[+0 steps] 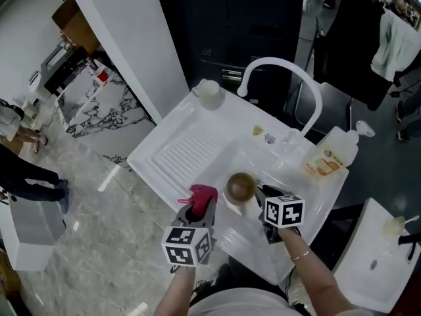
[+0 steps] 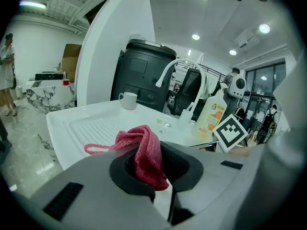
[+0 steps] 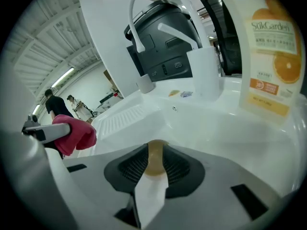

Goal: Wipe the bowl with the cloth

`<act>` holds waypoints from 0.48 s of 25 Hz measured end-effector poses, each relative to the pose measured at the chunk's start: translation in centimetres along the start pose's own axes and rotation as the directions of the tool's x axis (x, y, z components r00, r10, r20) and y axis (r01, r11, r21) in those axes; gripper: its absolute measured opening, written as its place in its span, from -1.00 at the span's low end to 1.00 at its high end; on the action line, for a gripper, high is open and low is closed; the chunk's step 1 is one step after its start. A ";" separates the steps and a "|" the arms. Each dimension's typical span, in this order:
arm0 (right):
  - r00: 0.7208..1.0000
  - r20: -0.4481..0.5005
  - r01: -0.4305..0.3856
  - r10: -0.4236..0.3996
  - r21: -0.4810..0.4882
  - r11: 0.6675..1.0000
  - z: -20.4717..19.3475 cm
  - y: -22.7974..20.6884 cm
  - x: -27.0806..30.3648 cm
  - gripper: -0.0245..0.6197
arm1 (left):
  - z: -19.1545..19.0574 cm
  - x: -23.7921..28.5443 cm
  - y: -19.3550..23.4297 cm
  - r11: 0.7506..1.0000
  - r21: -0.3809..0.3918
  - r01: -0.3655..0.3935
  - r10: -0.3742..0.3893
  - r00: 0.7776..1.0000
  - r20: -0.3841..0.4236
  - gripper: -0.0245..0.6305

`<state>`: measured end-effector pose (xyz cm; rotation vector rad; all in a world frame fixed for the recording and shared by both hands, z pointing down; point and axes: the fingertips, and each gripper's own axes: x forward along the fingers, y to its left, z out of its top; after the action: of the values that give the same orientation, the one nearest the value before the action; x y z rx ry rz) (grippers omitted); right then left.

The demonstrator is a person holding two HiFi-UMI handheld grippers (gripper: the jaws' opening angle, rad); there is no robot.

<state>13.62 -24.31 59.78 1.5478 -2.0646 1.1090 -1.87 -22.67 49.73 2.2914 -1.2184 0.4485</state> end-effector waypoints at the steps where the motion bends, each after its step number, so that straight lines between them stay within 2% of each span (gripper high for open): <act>1: 1.000 -0.013 0.006 -0.006 0.007 1.000 -0.2 -0.3 0.6 -0.61 | 0.0 0.4 0.1 1.000 0.001 0.002 -0.002 1.000 -0.006 -0.78; 12: 0.989 -0.144 0.058 -0.047 0.074 0.996 -2.5 -3.8 6.6 -0.56 | -0.6 4.4 0.9 1.000 -0.011 0.010 -0.010 0.998 -0.061 -0.78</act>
<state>14.29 -27.20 67.18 1.5036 -1.8976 1.2549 -0.25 -25.71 52.66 2.2565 -1.1762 0.5036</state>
